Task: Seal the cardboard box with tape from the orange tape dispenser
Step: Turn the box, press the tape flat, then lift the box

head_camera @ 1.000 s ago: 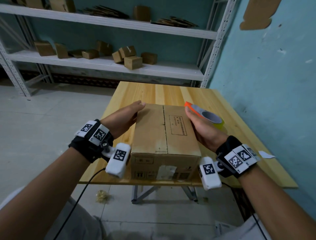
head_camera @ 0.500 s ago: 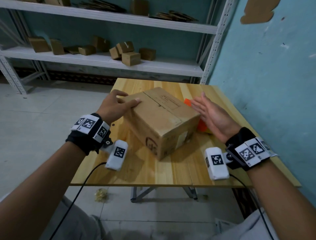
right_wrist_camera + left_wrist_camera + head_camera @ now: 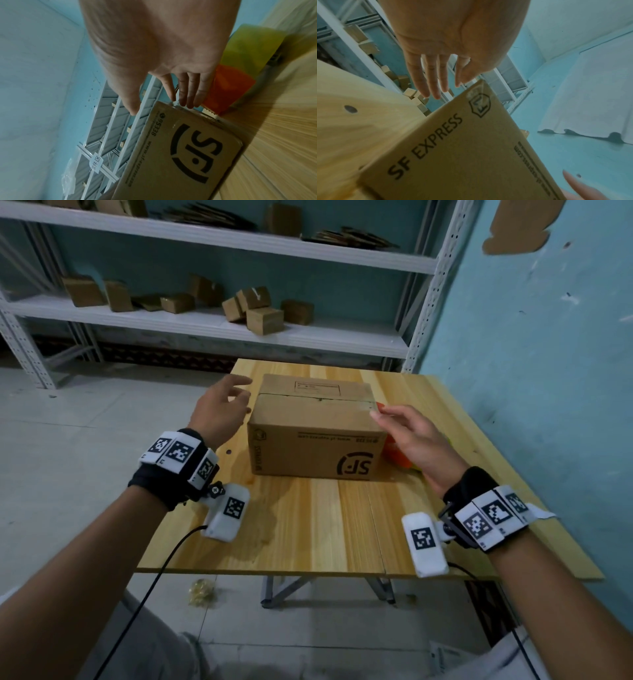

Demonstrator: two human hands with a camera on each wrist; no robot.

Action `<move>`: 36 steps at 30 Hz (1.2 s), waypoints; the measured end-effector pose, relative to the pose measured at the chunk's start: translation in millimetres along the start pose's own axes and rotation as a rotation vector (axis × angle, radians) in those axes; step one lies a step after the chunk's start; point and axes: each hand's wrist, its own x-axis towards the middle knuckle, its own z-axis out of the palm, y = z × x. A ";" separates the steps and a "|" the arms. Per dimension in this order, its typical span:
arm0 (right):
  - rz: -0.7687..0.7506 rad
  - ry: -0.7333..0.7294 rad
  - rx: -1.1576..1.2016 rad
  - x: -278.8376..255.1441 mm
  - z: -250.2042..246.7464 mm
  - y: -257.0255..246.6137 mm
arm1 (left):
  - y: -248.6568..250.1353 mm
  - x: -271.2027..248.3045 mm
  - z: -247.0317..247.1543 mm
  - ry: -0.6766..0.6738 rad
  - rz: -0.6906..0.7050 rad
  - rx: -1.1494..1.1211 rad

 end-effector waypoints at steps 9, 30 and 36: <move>-0.001 -0.079 0.017 9.6 0.1 -1.9 | 0.4 1.9 0.3 -0.093 -0.081 -0.095; -0.176 -0.083 -0.058 10.3 18.2 4.4 | 17.9 -26.4 21.0 -0.302 0.015 -0.098; -0.253 -0.122 -0.362 5.2 24.3 3.6 | 21.5 -36.4 28.6 -0.425 0.143 0.053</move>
